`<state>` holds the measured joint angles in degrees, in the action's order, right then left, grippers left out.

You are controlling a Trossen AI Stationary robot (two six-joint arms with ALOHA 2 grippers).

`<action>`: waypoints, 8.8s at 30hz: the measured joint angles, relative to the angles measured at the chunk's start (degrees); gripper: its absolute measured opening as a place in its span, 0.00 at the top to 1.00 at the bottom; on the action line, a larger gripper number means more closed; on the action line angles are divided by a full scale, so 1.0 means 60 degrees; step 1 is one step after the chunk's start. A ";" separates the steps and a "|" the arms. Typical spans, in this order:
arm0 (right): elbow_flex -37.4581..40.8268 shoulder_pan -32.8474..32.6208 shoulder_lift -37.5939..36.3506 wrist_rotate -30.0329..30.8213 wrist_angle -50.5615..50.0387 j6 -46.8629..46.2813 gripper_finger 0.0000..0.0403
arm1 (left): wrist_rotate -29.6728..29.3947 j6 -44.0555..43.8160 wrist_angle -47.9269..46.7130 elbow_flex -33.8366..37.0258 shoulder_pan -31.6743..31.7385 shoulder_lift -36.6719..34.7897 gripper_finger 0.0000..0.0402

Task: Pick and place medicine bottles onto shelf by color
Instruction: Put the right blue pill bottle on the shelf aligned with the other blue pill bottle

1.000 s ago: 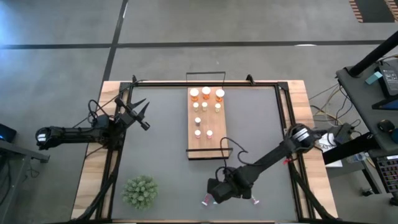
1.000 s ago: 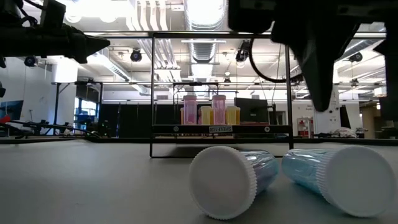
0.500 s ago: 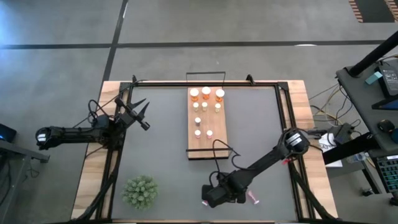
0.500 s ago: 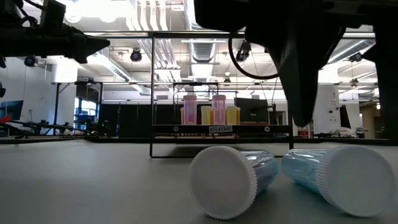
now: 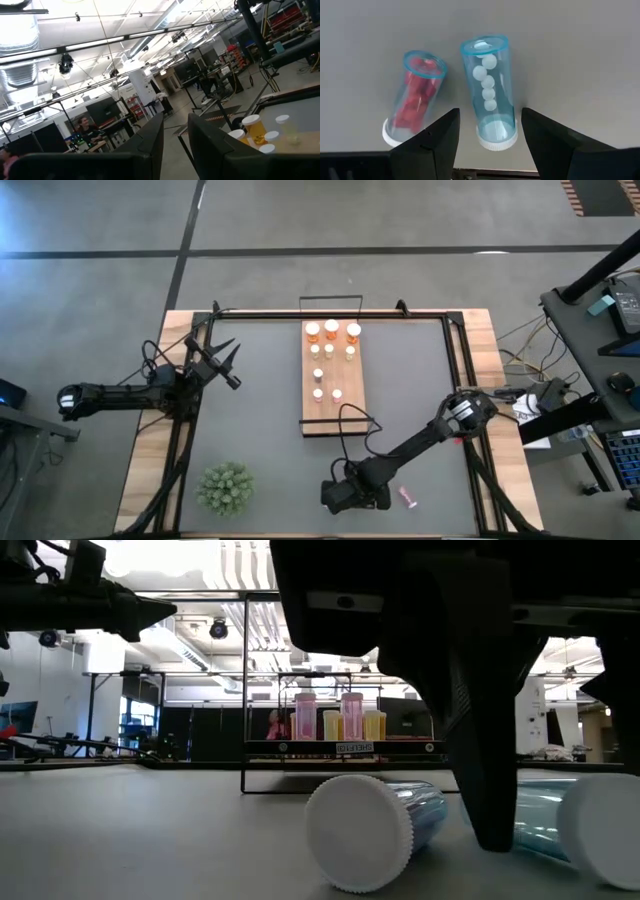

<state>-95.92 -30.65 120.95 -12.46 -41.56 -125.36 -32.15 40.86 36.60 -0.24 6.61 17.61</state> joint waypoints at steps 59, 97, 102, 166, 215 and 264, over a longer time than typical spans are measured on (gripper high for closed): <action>0.0222 -0.0267 -0.1414 0.2013 -0.1375 -0.0510 0.71 | 0.0001 0.0000 0.0004 -0.0001 0.0000 -0.0004 0.82; 0.0248 0.0116 -0.0175 0.0753 0.0016 -0.0087 0.76 | -0.0003 0.0000 -0.0003 0.0002 -0.0004 0.0000 0.82; 0.0248 0.0116 -0.0175 0.0753 0.0018 -0.0095 0.78 | -0.0003 0.0000 0.0000 0.0001 -0.0004 0.0000 0.82; 1.1311 0.9972 -1.1959 -0.4350 0.5820 -0.2334 0.77 | 0.0001 0.0000 0.0000 0.0002 -0.0003 0.0000 0.82; 1.1711 1.0597 -0.2901 -0.5654 2.0833 -0.9122 0.75 | 0.0001 0.0000 -0.0002 0.0002 -0.0002 0.0000 0.82; 1.1146 0.8749 -0.2364 -0.2633 1.9946 -0.9100 0.75 | 0.0001 0.0000 -0.0004 0.0001 0.0000 0.0000 0.82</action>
<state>-29.04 21.85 106.76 -28.26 78.12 -179.96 -32.14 40.86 36.58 -0.24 6.61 17.61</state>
